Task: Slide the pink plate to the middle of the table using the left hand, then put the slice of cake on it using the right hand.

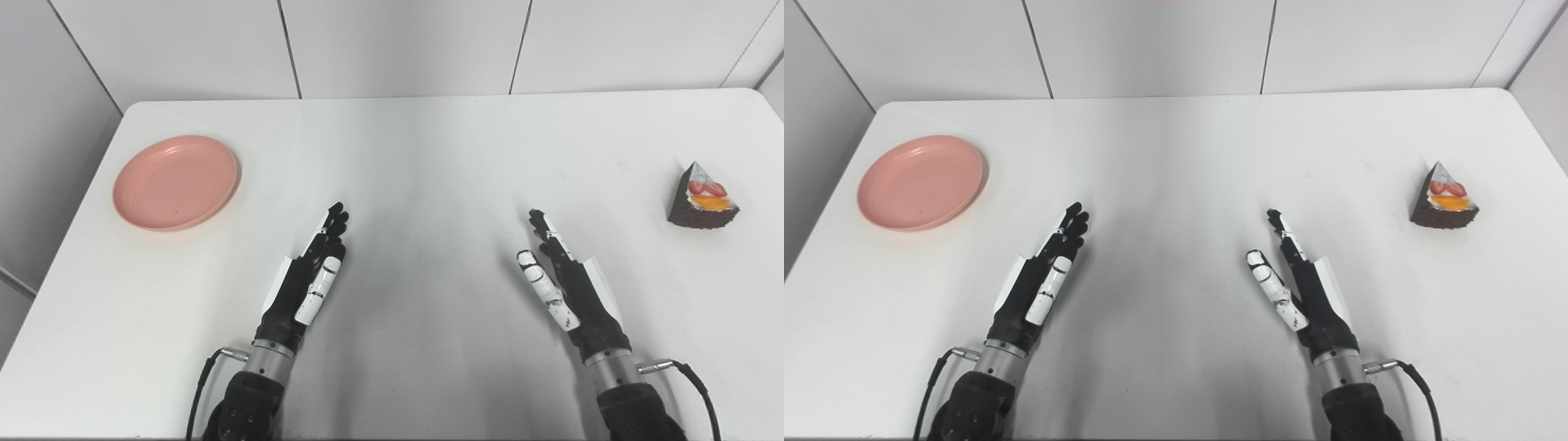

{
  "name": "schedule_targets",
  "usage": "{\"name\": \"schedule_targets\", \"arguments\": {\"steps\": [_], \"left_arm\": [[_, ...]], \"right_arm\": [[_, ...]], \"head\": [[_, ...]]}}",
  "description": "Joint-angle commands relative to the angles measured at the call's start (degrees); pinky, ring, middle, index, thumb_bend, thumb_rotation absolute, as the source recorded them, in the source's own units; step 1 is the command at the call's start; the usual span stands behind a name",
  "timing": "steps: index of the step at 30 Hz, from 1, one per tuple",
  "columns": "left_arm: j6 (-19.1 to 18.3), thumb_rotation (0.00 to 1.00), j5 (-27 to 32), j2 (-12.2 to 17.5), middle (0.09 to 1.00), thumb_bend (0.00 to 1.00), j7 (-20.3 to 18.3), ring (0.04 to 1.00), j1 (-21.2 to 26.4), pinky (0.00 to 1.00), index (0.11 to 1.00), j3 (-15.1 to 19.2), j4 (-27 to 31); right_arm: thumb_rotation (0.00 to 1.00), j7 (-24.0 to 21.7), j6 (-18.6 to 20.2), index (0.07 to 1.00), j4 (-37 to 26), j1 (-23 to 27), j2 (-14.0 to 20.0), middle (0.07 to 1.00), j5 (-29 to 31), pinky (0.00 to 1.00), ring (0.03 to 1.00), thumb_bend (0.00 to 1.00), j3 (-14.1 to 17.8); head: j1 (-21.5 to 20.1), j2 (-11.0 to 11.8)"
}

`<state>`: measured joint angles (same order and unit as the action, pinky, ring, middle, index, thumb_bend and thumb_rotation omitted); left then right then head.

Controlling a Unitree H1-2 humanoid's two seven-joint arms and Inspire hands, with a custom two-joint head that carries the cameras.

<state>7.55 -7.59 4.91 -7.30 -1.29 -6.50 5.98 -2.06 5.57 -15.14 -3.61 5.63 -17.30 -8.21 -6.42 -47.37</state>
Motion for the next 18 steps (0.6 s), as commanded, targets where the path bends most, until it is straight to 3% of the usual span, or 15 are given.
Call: {"name": "schedule_targets", "arguments": {"steps": [1,10,15,18], "left_arm": [[0.1,1.00,-0.3,-0.1,0.960,0.49,0.4,0.960,-0.8,0.95,0.948,-0.3,-0.7],[0.7,1.00,-0.3,0.0,0.961,0.49,0.4,0.960,-0.6,0.95,0.949,-0.4,-1.3],[2.2,1.00,-1.9,-1.2,0.953,0.51,1.6,0.947,-0.7,0.93,0.946,-1.3,-2.7],[3.3,1.00,-3.0,-2.2,0.954,0.51,2.4,0.944,-0.7,0.92,0.947,-2.0,-4.3]], "right_arm": [[1.00,0.0,-2.4,0.959,-1.5,-0.1,0.2,0.959,0.4,0.95,0.965,0.37,-0.1],[1.00,0.0,-2.6,0.959,-1.3,-0.2,0.1,0.959,0.8,0.95,0.966,0.37,0.0],[1.00,-0.2,-3.7,0.961,-0.7,-0.6,1.5,0.959,1.2,0.93,0.959,0.36,0.5],[1.00,-0.4,-5.5,0.964,0.8,-0.9,2.4,0.963,2.9,0.95,0.965,0.37,1.2]], "head": [[0.0,0.2],[0.8,0.6],[7.8,3.0],[12.4,5.9]]}}
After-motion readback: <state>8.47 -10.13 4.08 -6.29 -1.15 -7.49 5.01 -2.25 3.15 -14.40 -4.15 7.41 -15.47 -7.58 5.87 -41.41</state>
